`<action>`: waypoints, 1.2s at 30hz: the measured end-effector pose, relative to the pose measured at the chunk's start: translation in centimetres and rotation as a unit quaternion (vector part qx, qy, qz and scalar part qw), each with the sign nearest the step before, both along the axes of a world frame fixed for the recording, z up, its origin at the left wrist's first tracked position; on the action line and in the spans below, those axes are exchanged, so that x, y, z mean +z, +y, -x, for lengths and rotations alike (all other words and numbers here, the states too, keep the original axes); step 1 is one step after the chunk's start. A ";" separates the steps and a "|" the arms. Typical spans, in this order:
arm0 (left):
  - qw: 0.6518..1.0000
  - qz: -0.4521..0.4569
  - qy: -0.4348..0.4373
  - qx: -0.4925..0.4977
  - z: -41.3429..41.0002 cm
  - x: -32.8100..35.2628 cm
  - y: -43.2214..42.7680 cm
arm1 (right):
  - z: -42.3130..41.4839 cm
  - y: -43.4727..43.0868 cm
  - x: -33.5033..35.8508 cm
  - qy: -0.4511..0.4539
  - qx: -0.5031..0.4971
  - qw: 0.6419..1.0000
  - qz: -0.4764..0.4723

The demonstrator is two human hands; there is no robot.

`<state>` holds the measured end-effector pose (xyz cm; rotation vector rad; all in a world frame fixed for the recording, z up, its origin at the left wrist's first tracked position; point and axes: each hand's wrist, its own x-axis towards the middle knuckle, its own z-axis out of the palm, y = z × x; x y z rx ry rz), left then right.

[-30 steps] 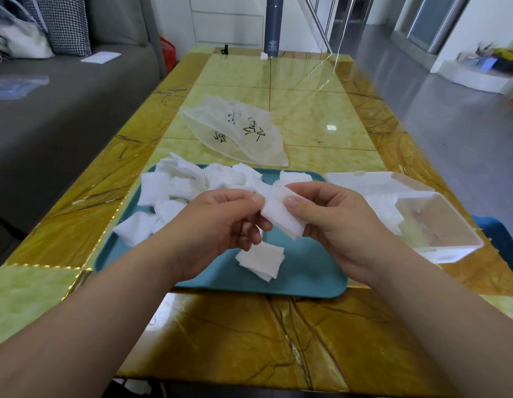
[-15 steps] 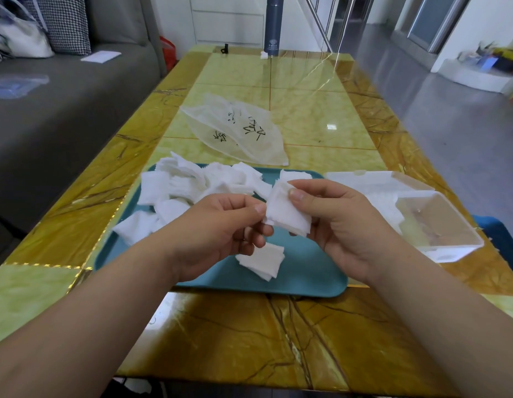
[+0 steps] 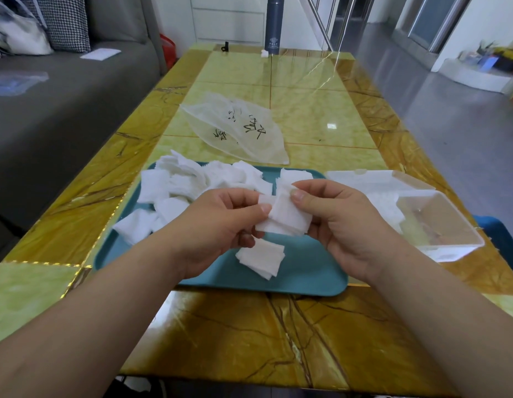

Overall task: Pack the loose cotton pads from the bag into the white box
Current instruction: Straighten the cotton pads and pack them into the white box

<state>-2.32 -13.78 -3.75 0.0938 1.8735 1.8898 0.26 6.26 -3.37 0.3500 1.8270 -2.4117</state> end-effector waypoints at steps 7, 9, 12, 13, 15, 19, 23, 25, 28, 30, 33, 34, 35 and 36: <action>0.999 0.013 0.043 0.000 0.1 1.4 -1.7 | 0.1 0.6 -0.6 -0.016 -0.089 0.988 -0.126; 0.997 -0.056 0.036 -0.048 -0.7 2.3 -1.3 | 0.0 0.2 -0.5 -0.017 -0.057 0.991 -0.118; 0.994 -0.020 0.085 -0.070 -1.3 2.4 -0.2 | -0.3 -0.4 0.0 -0.016 0.015 0.998 -0.054; 0.992 0.008 0.108 -0.057 -1.3 2.1 0.0 | -0.3 -0.5 0.1 -0.011 0.038 0.999 -0.034; 0.991 0.036 0.127 -0.022 -1.2 1.7 0.3 | -0.4 -0.6 0.3 0.001 0.061 0.998 -0.022; 0.989 0.052 0.140 0.013 -0.9 1.4 0.2 | -0.5 -0.6 0.3 0.016 0.081 0.996 -0.033; 0.986 0.083 0.142 0.030 -0.6 1.1 0.1 | -0.5 -0.4 0.5 -0.003 0.085 0.996 -0.030; 0.986 0.089 0.139 0.032 -0.5 1.0 0.2 | -0.6 -0.3 0.8 -0.001 0.094 0.995 -0.010; 0.984 0.093 0.144 0.035 -0.4 0.8 0.2 | -0.8 -0.2 0.8 0.034 0.128 0.991 -0.031; 0.981 0.104 0.160 0.040 -0.3 0.6 0.1 | -0.9 -0.2 0.3 0.060 0.122 0.986 -0.101; 0.973 0.143 0.181 0.031 -0.1 0.1 0.0 | -0.7 -0.2 -0.3 0.091 0.094 0.967 -0.218; 0.970 0.157 0.185 0.020 -0.2 0.0 -0.1 | -0.6 -0.2 -0.4 0.098 0.090 0.959 -0.251; 0.968 0.167 0.188 0.008 -0.2 0.0 0.0 | -0.6 -0.2 -0.5 0.105 0.090 0.952 -0.274; 0.967 0.170 0.192 0.001 -0.3 0.0 0.0 | -0.6 -0.1 -0.6 0.109 0.089 0.949 -0.282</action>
